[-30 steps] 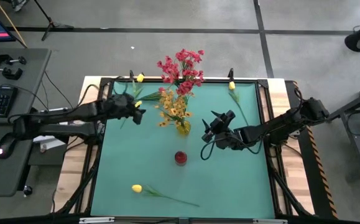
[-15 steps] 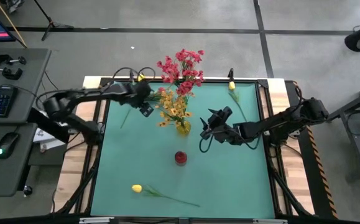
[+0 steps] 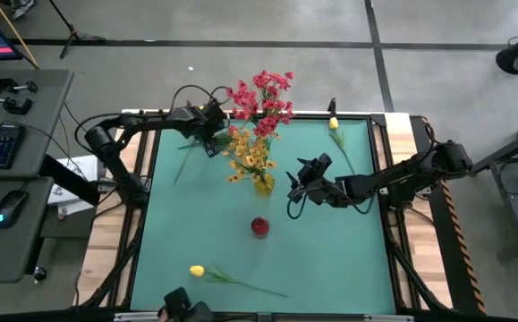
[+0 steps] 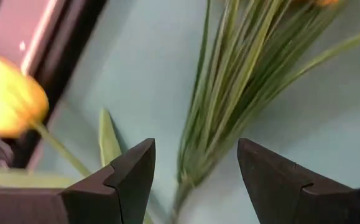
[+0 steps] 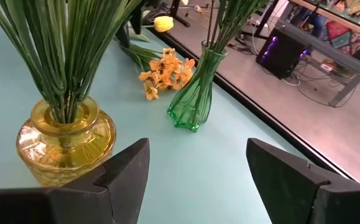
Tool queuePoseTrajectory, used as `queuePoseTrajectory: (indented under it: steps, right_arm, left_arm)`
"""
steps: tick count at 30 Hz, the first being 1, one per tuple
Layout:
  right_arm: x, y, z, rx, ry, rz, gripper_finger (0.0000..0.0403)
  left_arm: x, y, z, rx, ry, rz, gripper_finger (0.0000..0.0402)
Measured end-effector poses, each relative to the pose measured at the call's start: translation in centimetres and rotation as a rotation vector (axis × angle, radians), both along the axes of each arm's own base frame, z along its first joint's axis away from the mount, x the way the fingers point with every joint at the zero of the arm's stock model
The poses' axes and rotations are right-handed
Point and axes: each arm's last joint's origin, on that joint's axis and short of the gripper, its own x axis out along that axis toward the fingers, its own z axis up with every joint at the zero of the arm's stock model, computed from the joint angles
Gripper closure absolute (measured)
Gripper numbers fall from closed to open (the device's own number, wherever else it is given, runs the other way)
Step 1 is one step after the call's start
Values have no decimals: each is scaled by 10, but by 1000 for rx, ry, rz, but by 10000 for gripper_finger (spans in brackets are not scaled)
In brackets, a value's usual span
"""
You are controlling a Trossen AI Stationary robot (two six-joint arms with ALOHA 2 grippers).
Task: Sort flowers into vase by color
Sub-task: Put the yellow flowers into the yellow vase
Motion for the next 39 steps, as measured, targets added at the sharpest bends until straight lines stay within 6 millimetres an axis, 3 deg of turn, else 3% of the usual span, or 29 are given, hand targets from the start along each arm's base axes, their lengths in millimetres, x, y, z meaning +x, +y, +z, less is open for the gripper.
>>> queuePoseTrajectory:
  steps: [8, 22, 34, 39]
  right_arm:
    - [0, 0, 0, 13, 2, 19, 144]
    - [0, 0, 0, 13, 1, 19, 144]
    - [0, 0, 0, 17, -3, 17, 144]
    - [0, 1, 0, 14, 1, 20, 144]
  left_arm:
    - [-7, 17, 7, -60, -76, -143, 186]
    - [-18, 26, 6, -158, -183, -137, 186]
    - [-12, 31, -35, -217, -52, -67, 186]
    - [-10, 27, -33, -175, -2, -29, 215]
